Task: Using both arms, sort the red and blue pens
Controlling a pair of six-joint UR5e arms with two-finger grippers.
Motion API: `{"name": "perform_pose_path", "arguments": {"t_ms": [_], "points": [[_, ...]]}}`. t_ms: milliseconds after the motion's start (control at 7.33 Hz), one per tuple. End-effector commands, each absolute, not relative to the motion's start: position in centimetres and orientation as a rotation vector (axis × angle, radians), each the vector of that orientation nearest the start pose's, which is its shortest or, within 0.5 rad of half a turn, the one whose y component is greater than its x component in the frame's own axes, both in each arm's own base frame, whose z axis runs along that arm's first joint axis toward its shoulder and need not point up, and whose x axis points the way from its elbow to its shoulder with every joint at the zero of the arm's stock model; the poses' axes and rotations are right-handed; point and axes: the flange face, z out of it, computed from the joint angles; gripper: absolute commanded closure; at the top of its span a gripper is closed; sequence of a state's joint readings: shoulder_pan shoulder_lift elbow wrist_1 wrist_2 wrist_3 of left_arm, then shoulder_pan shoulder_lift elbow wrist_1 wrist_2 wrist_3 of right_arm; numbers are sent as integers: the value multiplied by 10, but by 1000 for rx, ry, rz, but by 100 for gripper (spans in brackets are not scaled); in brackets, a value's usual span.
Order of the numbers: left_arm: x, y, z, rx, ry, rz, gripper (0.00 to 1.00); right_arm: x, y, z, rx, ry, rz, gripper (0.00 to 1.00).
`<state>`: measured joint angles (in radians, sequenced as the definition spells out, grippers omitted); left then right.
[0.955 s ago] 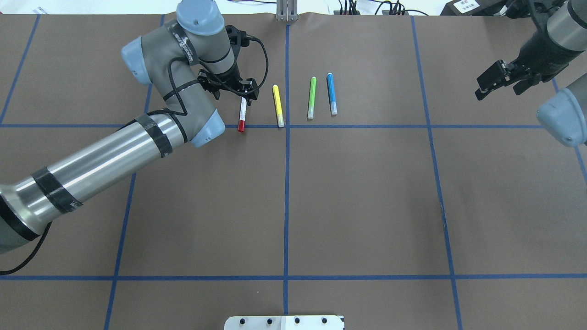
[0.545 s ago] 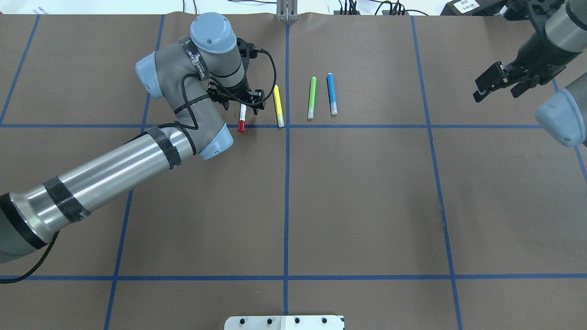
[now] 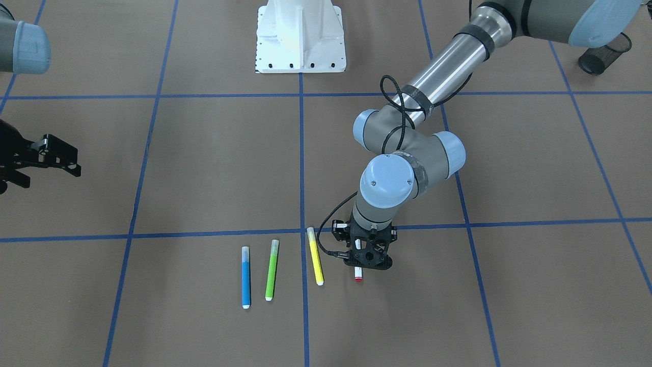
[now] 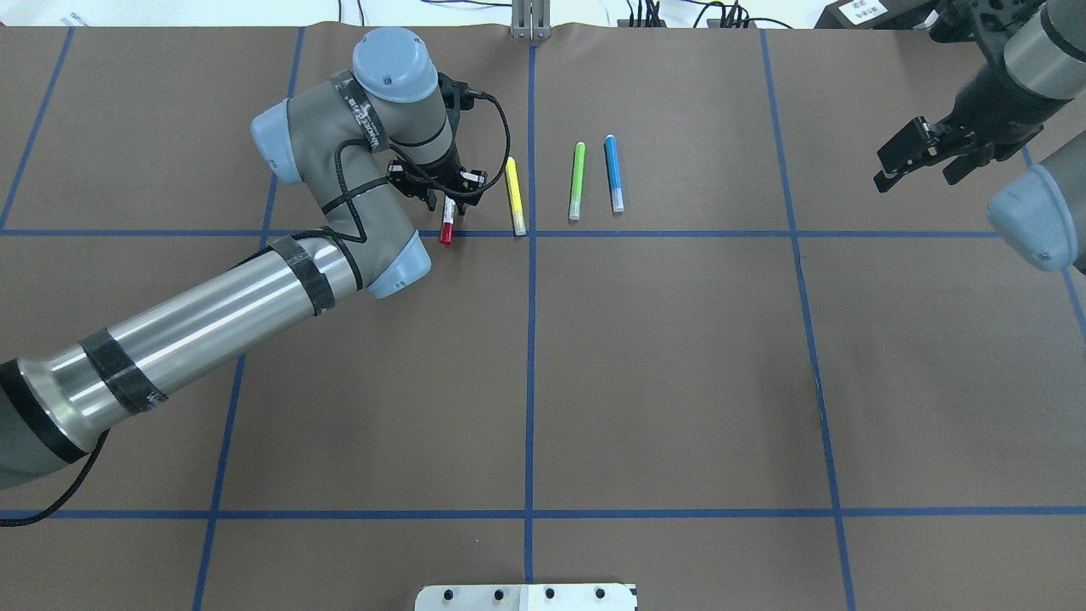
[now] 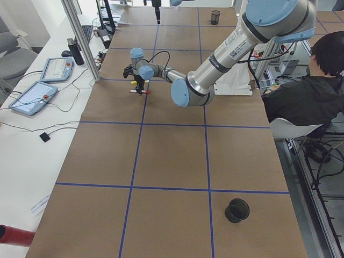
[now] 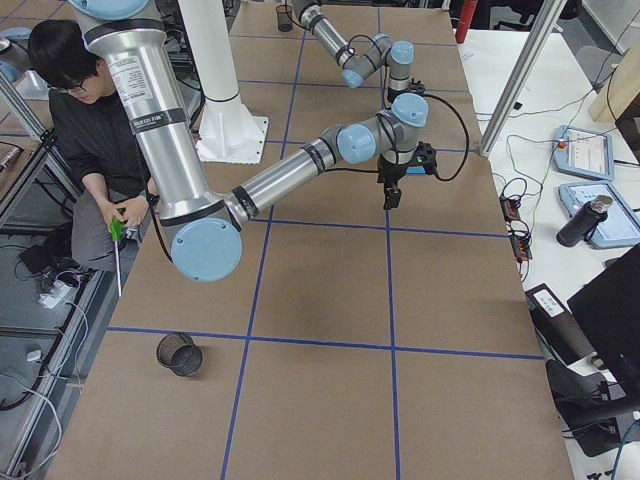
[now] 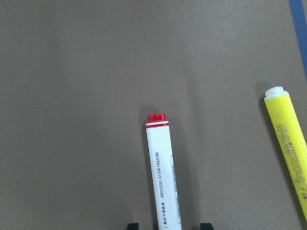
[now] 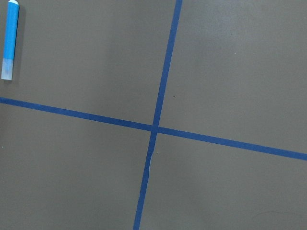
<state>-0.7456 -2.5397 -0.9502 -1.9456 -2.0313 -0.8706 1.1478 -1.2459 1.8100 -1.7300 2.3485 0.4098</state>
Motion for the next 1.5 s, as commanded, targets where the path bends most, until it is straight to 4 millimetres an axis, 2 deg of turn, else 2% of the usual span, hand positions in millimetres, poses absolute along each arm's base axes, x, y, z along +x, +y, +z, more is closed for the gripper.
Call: {"name": "perform_pose_path", "arguments": {"t_ms": [0,136,273,409,545,818,955,1091,1227,1364], "points": [[566,-644,273,135,820,122,60,-183,-561,383,38,-856,-169,0],[566,-644,274,133,818,122,66,-184,-562,385,36,-855,-168,0],[567,-643,274,133,819,123,67,-184,-564,388,30,-852,-166,0],[566,-642,271,135,825,123,77,-185,-564,389,28,-852,-166,0],[562,-640,259,149,840,127,100,-184,-564,388,30,-852,-165,0],[546,-648,253,159,851,114,100,-185,-564,387,30,-853,-166,0],[523,-662,257,115,858,94,100,-185,-565,384,31,-858,-165,0],[492,-674,272,83,864,74,100,-197,-565,374,22,-862,-150,0],[451,-687,300,90,855,41,100,-237,-563,343,-7,-873,-109,0],[403,-706,334,89,854,64,100,-275,-579,310,-26,-866,-50,0]]}}
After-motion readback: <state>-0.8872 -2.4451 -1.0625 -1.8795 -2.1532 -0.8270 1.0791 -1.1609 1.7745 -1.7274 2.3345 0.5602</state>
